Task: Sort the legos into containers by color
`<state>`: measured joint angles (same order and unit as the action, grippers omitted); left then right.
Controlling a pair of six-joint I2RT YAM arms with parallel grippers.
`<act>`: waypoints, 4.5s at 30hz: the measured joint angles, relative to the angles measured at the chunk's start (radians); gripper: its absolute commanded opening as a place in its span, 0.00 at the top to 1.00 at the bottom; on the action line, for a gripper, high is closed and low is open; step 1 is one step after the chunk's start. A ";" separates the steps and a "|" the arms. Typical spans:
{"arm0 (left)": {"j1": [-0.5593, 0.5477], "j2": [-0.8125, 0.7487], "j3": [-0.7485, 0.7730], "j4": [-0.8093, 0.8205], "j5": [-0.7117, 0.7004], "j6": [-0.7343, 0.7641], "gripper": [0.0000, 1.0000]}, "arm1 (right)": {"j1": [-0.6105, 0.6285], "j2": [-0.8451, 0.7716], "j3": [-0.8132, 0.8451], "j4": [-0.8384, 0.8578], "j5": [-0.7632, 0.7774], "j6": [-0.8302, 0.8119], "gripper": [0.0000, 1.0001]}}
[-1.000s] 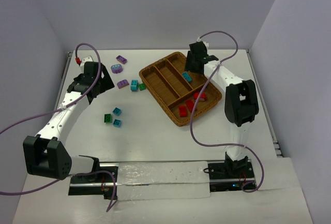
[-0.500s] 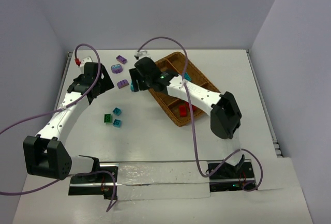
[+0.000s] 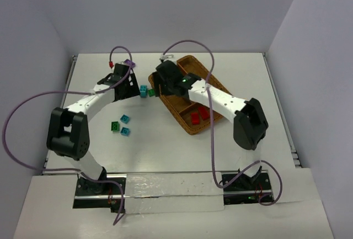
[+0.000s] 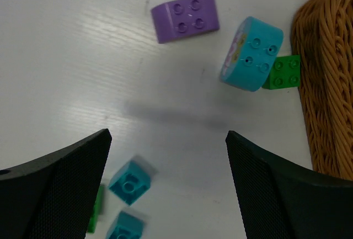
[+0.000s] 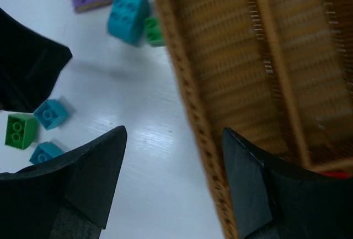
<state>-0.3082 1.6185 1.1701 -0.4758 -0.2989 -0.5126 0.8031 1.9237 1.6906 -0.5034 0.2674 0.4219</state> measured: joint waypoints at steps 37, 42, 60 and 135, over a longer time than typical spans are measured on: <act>-0.060 0.413 0.316 0.089 0.060 0.081 0.94 | -0.270 -0.565 -0.469 -0.023 0.108 0.026 0.18; -0.078 0.318 0.410 0.065 0.111 0.073 0.94 | -0.270 -0.569 -0.473 -0.023 0.119 0.026 0.18; -0.286 0.734 1.062 0.190 0.452 -0.134 0.93 | -0.270 -0.976 -0.711 -0.061 0.229 0.125 0.18; -0.111 0.068 -0.125 -0.086 -0.149 -0.159 0.14 | -0.230 -0.883 -0.749 -0.098 0.116 0.150 0.18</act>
<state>-0.4191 1.6860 1.0451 -0.5620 -0.4480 -0.6721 0.5735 1.0408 0.9413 -0.6014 0.3836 0.5716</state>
